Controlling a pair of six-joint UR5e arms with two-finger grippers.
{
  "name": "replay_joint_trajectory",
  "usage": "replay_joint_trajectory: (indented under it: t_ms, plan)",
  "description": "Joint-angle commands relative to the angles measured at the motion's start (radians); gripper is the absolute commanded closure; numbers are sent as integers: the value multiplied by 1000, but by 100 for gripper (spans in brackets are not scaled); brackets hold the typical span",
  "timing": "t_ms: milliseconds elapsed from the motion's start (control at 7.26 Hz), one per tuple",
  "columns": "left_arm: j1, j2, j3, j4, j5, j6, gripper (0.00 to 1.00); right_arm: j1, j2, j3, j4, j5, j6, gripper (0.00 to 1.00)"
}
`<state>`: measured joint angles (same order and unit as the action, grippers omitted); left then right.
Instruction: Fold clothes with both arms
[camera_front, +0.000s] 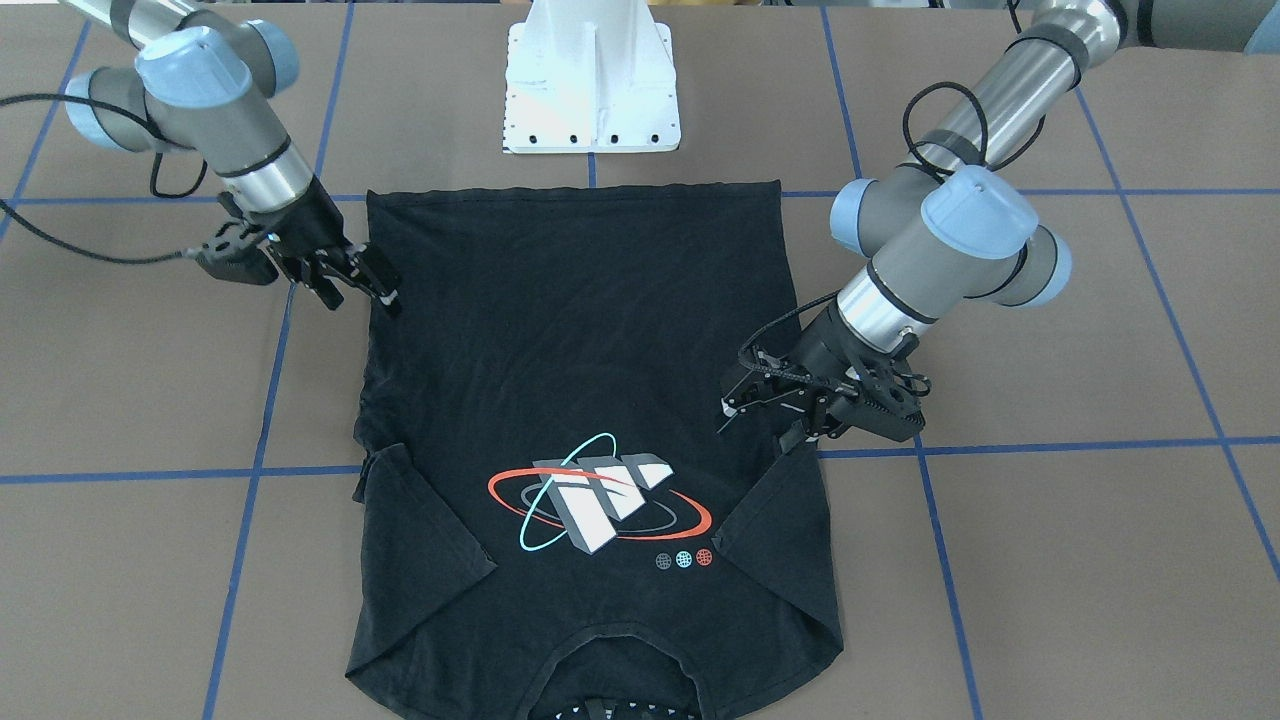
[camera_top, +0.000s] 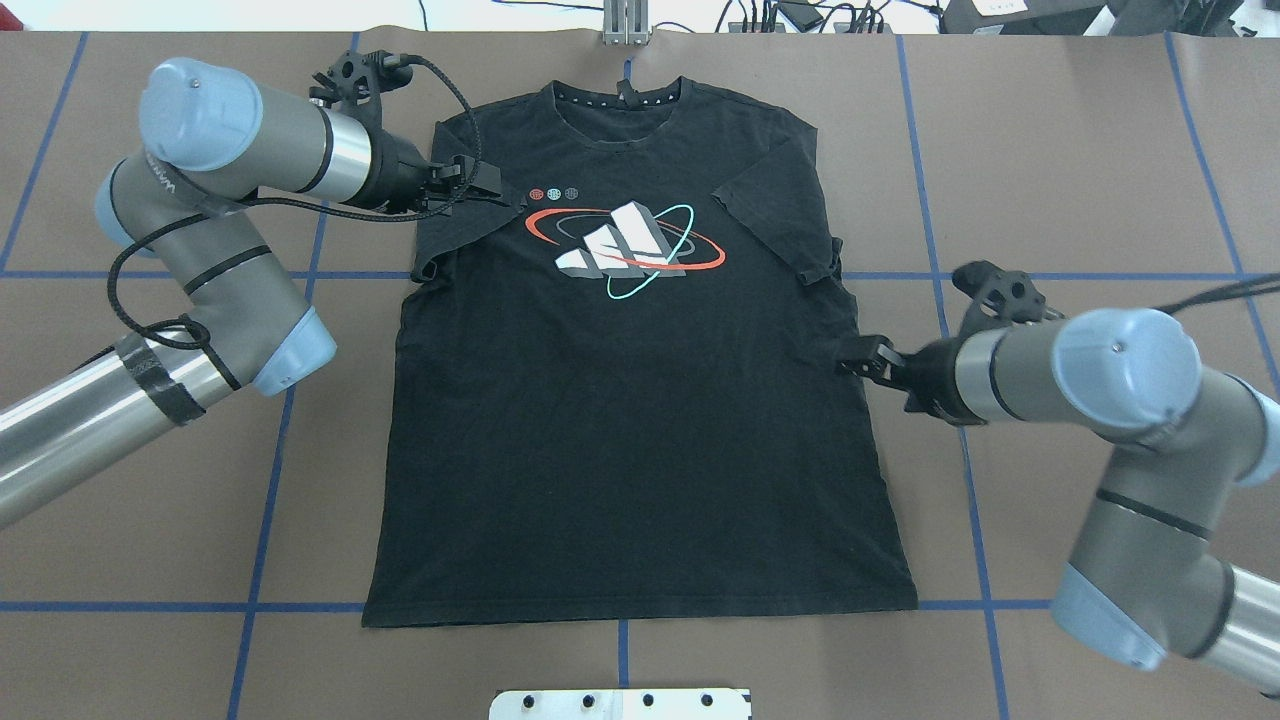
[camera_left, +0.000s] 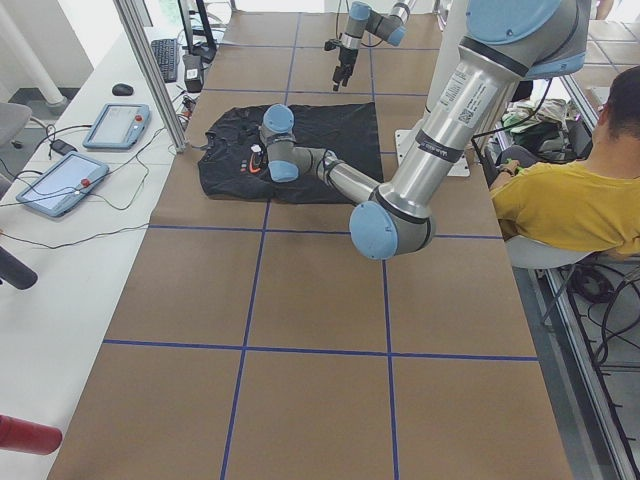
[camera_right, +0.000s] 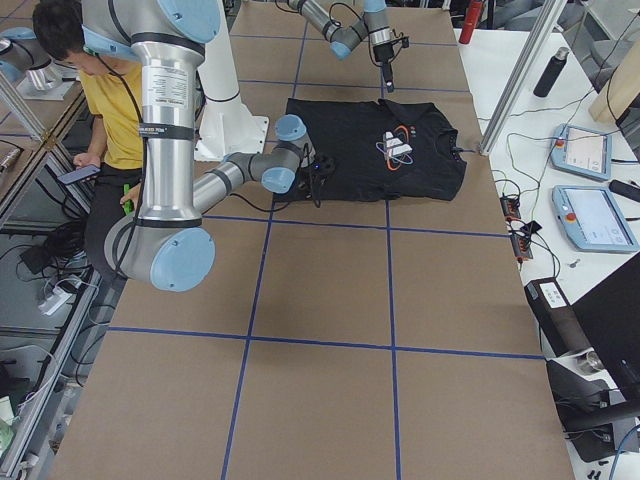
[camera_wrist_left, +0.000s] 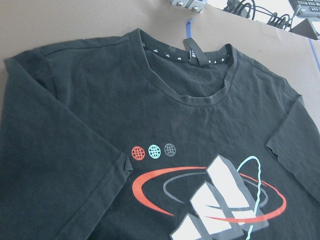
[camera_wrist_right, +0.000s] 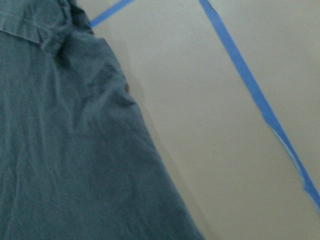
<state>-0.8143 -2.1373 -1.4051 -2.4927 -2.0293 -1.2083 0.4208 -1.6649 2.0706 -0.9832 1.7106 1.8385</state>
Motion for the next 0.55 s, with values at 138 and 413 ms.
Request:
replay_joint_trajectory:
  t_ms: [138,413]
  plan:
    - [1,7,-11,0,53,1,9,-258,-79,34,-15,-194,194,2]
    - [4,7,-12,0,92,1,9,-273,-67,34,-81,-212,194,8]
